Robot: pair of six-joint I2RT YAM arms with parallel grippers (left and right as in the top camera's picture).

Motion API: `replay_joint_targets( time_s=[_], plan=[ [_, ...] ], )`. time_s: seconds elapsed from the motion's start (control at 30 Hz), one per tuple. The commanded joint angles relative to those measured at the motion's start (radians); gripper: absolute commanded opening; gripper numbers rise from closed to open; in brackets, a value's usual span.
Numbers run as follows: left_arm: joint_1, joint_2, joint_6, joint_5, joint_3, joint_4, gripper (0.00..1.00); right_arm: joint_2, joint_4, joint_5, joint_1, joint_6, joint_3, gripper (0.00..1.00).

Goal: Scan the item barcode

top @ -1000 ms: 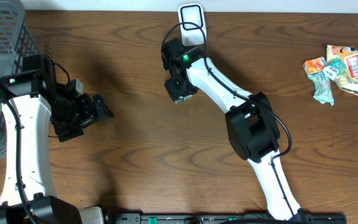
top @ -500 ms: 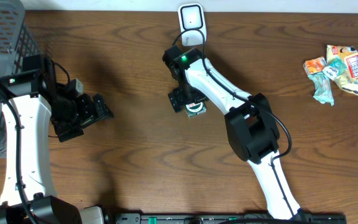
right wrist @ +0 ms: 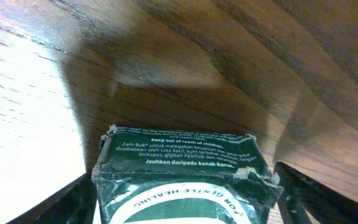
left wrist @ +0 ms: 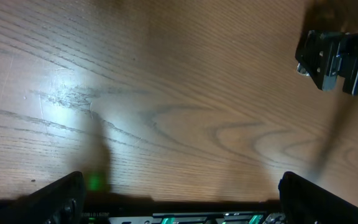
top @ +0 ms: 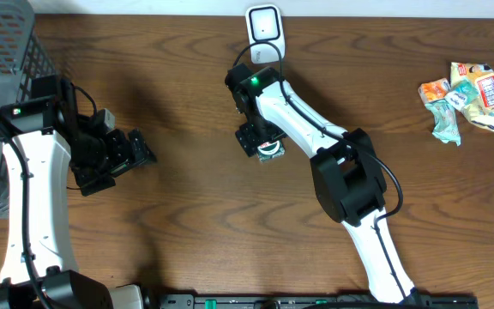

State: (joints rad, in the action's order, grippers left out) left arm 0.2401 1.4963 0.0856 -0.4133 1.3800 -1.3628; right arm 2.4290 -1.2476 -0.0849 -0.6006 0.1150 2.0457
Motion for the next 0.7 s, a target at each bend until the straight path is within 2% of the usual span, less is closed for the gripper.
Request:
replay_joint_targets(
  time_s=[0.0, 0.1, 0.23, 0.37, 0.53, 0.67],
  plan=[
    [-0.002, 0.0, 0.005, 0.002, 0.002, -0.004, 0.98, -0.041, -0.017, 0.014, 0.003, 0.061, -0.006, 0.8],
    [-0.002, 0.0, 0.005, 0.002, 0.002, -0.004, 0.98, -0.041, -0.025, 0.114, 0.008, 0.098, -0.006, 0.75],
    [-0.001, 0.0, 0.005, 0.002, 0.002, -0.004, 0.98, -0.041, -0.024, 0.122, 0.012, 0.122, -0.006, 0.64],
    [-0.002, 0.0, 0.005, 0.002, 0.002, -0.004, 0.98, -0.041, -0.032, 0.166, 0.019, 0.178, -0.006, 0.63],
    [-0.002, 0.0, 0.005, 0.002, 0.002, -0.004, 0.98, -0.041, -0.032, 0.429, 0.071, 0.177, -0.006, 0.63],
    [-0.001, 0.0, 0.005, 0.002, 0.002, -0.004, 0.98, -0.041, -0.032, 0.73, 0.148, 0.177, -0.005, 0.63]
  ],
)
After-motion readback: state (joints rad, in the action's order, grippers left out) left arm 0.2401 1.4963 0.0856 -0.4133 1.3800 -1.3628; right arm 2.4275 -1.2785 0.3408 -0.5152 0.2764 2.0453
